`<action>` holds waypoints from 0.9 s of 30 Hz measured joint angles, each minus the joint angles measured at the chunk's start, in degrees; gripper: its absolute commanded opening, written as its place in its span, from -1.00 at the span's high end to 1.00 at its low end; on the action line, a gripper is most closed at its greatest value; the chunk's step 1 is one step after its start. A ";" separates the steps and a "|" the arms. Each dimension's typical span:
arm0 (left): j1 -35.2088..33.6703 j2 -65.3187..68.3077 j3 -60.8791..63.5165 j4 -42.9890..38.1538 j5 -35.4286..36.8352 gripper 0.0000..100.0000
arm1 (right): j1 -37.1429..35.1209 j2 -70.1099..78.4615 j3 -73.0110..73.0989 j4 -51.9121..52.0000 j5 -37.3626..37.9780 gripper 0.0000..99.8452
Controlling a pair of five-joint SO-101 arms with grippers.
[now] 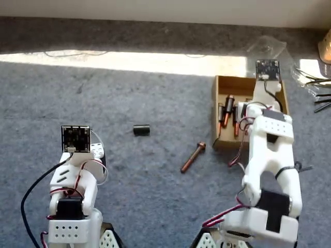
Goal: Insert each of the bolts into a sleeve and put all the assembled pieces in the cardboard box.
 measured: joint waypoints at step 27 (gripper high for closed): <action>0.00 0.00 0.00 0.00 0.00 0.98 | 0.62 27.52 -34.20 25.41 0.00 0.64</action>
